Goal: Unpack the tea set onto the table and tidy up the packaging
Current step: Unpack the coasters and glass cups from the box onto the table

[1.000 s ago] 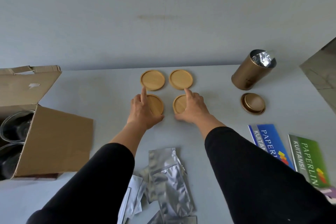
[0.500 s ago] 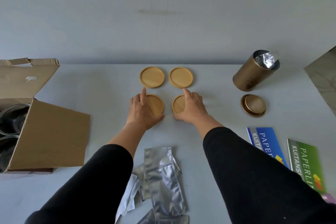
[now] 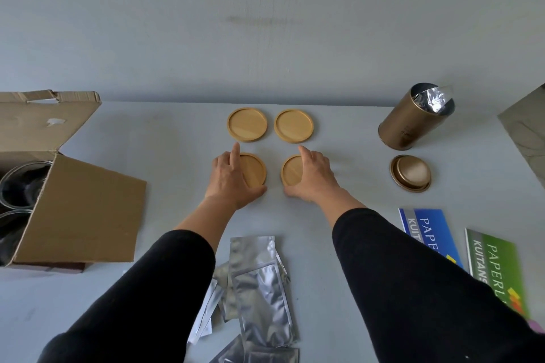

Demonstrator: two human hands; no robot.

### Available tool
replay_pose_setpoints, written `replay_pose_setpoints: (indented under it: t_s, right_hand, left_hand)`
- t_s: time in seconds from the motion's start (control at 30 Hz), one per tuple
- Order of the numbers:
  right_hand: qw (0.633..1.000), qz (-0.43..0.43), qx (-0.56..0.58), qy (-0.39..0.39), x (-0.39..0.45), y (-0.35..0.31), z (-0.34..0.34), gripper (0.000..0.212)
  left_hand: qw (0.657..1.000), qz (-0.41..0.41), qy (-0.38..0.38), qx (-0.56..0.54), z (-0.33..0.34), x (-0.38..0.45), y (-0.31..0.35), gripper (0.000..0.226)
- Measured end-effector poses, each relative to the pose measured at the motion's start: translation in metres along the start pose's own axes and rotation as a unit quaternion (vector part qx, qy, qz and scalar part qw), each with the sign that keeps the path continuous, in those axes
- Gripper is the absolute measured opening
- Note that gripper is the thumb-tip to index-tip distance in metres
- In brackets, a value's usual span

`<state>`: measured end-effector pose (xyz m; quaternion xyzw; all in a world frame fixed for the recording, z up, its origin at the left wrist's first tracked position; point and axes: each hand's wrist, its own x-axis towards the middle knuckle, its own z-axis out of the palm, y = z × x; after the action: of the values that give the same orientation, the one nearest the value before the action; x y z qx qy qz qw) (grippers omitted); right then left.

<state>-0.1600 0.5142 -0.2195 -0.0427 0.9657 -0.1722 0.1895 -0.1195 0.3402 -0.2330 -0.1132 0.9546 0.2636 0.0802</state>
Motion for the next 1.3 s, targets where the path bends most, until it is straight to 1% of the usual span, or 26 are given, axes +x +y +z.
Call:
replay_pose_setpoints:
  t_s: [0.2,0.3,0.37,0.5,0.73,0.93,1.1,1.2,1.3]
  right_hand:
    - [1.000,-0.004,-0.002,0.001,0.001,0.000,0.000,0.110]
    - [0.999,-0.009,-0.034,0.007,-0.001,0.000,-0.003,0.110]
    - [0.999,-0.012,-0.045,0.021,-0.005,-0.005,-0.009,0.105]
    - [0.998,-0.031,-0.027,0.047,-0.013,-0.031,-0.029,0.095]
    - [0.992,-0.095,-0.004,0.086,-0.049,-0.122,-0.064,0.088]
    - [0.985,-0.138,-0.007,0.103,-0.101,-0.211,-0.067,0.080]
    - [0.983,-0.161,-0.022,0.090,-0.145,-0.282,-0.038,0.070]
    - [0.980,-0.184,-0.033,0.074,-0.160,-0.314,-0.010,0.057]
    - [0.978,-0.197,-0.048,0.047,-0.164,-0.331,0.015,0.043]
  left_hand:
    - [1.000,-0.002,0.004,0.001,0.003,0.001,-0.001,0.118]
    - [1.000,-0.002,0.011,0.006,-0.001,-0.001,-0.001,0.120]
    - [0.999,-0.007,0.031,0.006,-0.008,-0.003,-0.003,0.118]
    - [0.998,-0.028,0.054,0.016,-0.037,-0.013,-0.008,0.110]
    - [0.990,-0.039,0.135,0.019,-0.139,-0.049,-0.032,0.096]
    - [0.981,-0.042,0.187,0.025,-0.222,-0.105,-0.090,0.082]
    - [0.981,-0.055,0.180,0.050,-0.265,-0.155,-0.154,0.060]
    - [0.980,-0.051,0.162,0.100,-0.275,-0.176,-0.192,0.043]
    - [0.983,-0.048,0.125,0.129,-0.271,-0.184,-0.219,0.036]
